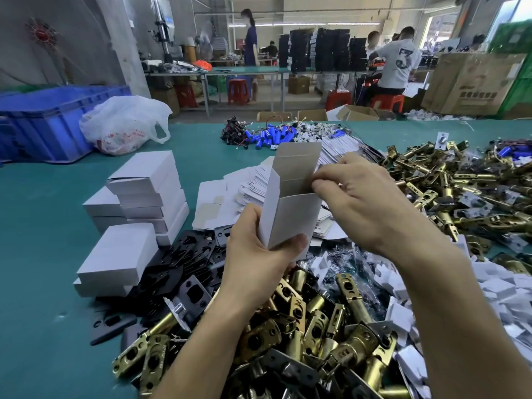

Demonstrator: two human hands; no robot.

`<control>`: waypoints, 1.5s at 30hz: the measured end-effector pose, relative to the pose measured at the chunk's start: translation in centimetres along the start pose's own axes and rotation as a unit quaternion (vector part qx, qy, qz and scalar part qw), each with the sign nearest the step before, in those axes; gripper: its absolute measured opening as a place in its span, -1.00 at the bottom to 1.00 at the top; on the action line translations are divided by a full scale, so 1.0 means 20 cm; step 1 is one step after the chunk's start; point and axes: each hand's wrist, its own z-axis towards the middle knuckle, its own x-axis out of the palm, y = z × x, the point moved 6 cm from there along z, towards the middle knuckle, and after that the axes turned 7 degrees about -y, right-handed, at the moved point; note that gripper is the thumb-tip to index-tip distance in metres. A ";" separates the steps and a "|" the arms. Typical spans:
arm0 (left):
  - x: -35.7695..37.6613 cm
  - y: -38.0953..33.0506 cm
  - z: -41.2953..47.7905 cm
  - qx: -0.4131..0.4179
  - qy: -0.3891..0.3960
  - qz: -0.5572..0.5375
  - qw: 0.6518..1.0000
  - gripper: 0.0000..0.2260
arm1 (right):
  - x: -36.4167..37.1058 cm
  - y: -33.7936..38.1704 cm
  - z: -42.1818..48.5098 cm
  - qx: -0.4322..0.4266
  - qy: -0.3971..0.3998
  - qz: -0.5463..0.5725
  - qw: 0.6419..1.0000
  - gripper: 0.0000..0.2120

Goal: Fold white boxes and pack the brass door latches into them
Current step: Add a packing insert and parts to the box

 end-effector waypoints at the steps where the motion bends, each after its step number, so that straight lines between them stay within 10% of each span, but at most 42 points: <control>1: 0.00 0.00 0.00 0.000 0.002 -0.002 1.000 -0.64 | 0.01 0.00 -0.01 0.003 0.019 0.011 1.000 -0.68; 7: 0.00 0.00 0.00 -0.017 0.006 -0.028 0.999 -0.62 | 0.05 0.01 -0.06 -0.030 0.033 0.067 0.997 -0.84; 13: 0.01 -0.03 -0.02 -0.042 0.028 -0.093 0.994 -0.54 | 0.07 -0.08 -0.15 0.061 -0.011 0.264 0.963 -0.23; 18: 0.06 -0.06 -0.04 0.001 0.089 -0.104 0.991 -0.46 | 0.19 -0.11 -0.21 0.110 0.122 0.281 0.945 -0.61; 26: 0.09 -0.06 -0.05 0.006 0.175 -0.050 0.983 -0.26 | 0.25 -0.13 -0.23 0.100 0.126 0.382 0.910 -0.52; 33: -0.21 -0.16 0.02 0.094 0.098 0.358 0.924 -0.54 | 0.23 -0.27 -0.22 0.135 0.103 0.389 0.906 -0.53; 38: -0.48 -0.05 0.02 -0.030 0.175 0.617 0.767 -0.58 | 0.24 -0.32 -0.21 0.154 0.098 0.378 0.908 -0.53; 45: -0.57 0.05 -0.03 -0.122 0.151 0.602 0.775 -0.61 | 0.23 -0.33 -0.21 0.156 0.089 0.383 0.906 -0.53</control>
